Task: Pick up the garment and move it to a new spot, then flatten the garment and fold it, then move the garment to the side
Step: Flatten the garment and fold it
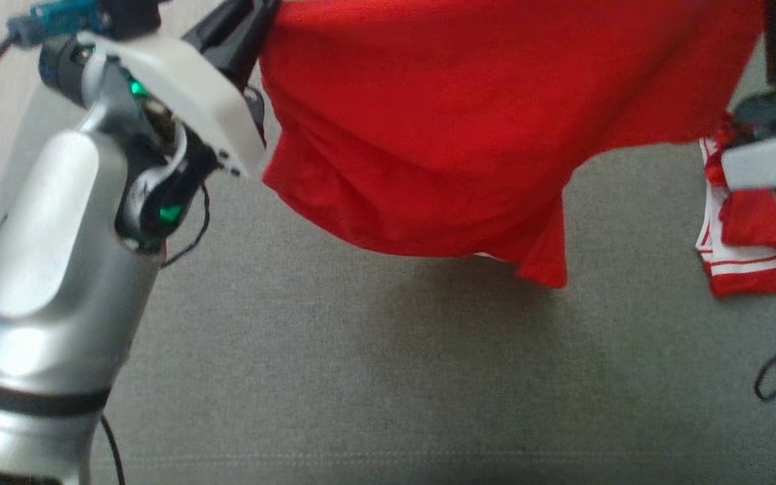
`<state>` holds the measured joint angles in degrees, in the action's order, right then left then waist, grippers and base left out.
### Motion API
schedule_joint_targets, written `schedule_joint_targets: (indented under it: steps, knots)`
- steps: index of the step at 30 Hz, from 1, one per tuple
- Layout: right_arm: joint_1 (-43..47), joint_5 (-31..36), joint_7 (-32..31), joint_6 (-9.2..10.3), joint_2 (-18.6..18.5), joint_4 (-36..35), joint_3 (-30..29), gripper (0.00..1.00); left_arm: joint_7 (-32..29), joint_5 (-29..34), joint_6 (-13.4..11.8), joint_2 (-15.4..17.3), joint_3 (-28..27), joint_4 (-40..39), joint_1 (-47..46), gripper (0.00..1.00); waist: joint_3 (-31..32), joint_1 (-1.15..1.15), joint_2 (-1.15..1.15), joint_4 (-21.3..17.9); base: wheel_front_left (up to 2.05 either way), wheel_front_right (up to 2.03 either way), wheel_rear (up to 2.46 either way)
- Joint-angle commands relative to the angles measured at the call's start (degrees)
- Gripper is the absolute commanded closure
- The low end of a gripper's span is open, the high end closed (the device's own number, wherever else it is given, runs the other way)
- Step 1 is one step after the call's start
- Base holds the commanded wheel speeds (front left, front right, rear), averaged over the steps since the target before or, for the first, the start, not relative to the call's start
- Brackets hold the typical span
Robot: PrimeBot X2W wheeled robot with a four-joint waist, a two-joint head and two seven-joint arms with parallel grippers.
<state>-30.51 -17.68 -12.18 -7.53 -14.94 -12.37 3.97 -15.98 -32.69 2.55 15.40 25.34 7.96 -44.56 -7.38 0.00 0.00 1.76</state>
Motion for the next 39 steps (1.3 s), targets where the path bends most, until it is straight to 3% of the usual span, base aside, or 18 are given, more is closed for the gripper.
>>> schedule_joint_targets:
  steps: [1, 6, 14, 19, 24, 30, 39]
  knots:
    - [-4.8, -0.8, -0.1, 0.04, -0.2, -0.1, 1.3, 1.00, 0.8, -0.1, 0.2, 1.2, -2.6, -0.2, -5.8, 1.00, -1.8, 0.00, 0.00, -0.3, 0.00, 0.00, 0.00]
    - [-17.2, -2.9, 3.3, 0.04, -0.1, 12.3, 4.7, 1.00, 7.1, 1.2, 0.8, -1.0, -3.9, 11.4, -14.3, 1.00, -5.8, 0.00, 0.00, -1.0, 0.00, 0.00, 0.00]
    - [-37.2, -3.3, 14.8, 0.04, 3.0, 32.5, 9.9, 1.00, 22.8, 2.4, 1.2, -3.9, -7.5, 29.5, -27.8, 1.00, -9.0, 0.00, 0.00, -2.3, 0.00, 0.00, 0.00]
    - [-41.3, -4.9, 18.2, 0.04, 4.9, 40.3, 14.6, 1.00, 27.0, 1.0, 2.4, -4.9, -8.6, 37.2, -29.3, 1.00, -11.5, 0.00, 0.00, -2.7, 0.00, 0.00, 0.00]
    - [-36.2, -7.9, 21.0, 0.04, 6.6, 46.2, 21.0, 1.00, 29.6, -2.3, 4.0, -7.0, -9.5, 44.8, -23.6, 1.00, -14.6, 0.00, 0.00, -2.3, 0.00, 0.00, 0.00]
    - [-22.2, -12.0, 24.5, 0.04, 5.5, 46.3, 25.3, 1.00, 30.8, -5.8, 4.9, -9.8, -8.8, 48.3, -12.8, 1.00, -16.6, 0.00, 0.00, -0.9, 0.00, 0.00, 0.00]
    - [1.5, -12.1, 26.5, 0.04, 1.9, 34.9, 21.9, 1.00, 31.0, -6.6, 4.9, -9.0, -9.5, 31.5, 7.9, 1.00, -13.1, 0.00, 0.00, 0.2, 0.00, 0.00, 0.00]
